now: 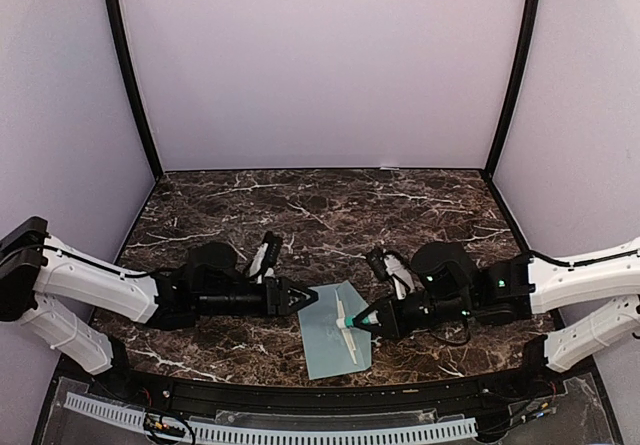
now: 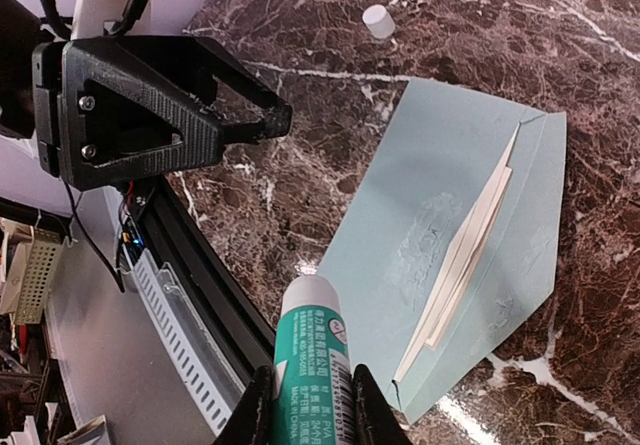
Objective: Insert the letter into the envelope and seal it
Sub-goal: Paint the envelope at the center of the board.
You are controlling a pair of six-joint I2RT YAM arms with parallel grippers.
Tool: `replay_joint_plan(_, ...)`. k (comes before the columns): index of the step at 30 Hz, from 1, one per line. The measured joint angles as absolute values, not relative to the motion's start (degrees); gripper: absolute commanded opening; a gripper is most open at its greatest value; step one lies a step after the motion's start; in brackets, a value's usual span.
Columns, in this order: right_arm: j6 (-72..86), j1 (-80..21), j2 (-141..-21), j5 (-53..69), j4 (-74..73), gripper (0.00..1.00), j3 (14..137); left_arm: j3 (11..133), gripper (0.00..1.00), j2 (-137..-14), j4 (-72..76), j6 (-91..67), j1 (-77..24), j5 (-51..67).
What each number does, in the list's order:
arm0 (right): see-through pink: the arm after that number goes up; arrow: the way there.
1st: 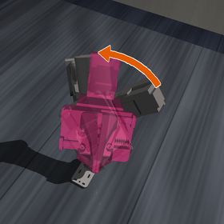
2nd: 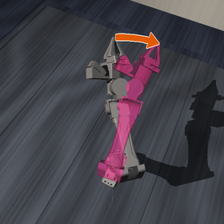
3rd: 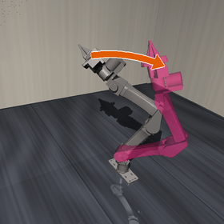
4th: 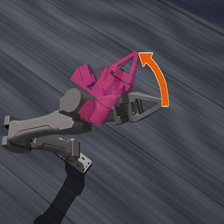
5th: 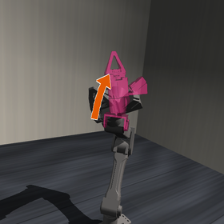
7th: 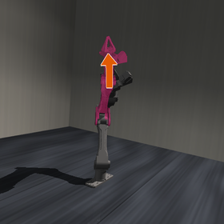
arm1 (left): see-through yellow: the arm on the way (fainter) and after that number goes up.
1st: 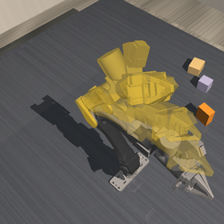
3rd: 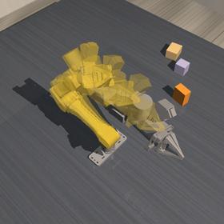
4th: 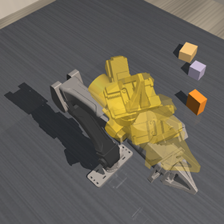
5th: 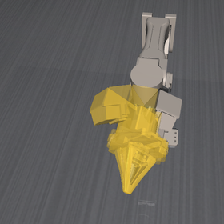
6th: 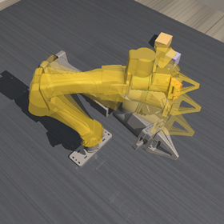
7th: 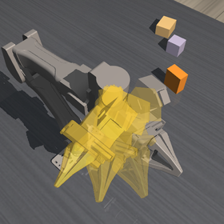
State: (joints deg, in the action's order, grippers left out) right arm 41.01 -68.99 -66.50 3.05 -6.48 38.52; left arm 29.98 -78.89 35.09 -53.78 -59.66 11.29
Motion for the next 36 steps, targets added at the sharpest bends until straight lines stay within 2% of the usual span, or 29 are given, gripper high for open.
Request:
replay_joint_plan(4, 41.04, -70.24, -70.94, 2.04, -6.94, 0.11, 38.57, 30.09, 0.36, -82.91, 34.89, -53.01, -59.68, 11.42)
replay_joint_plan(15, 41.01, -70.85, -78.96, 1.08, -7.49, 0.11, 41.01, 33.28, 0.26, -93.17, 35.07, -51.07, -59.66, 12.27)
replay_joint_plan(36, 40.77, -70.87, -87.96, -1.63, -11.55, 0.10, 46.98, 34.04, 0.16, -99.55, 35.11, -49.67, -59.66, 12.67)
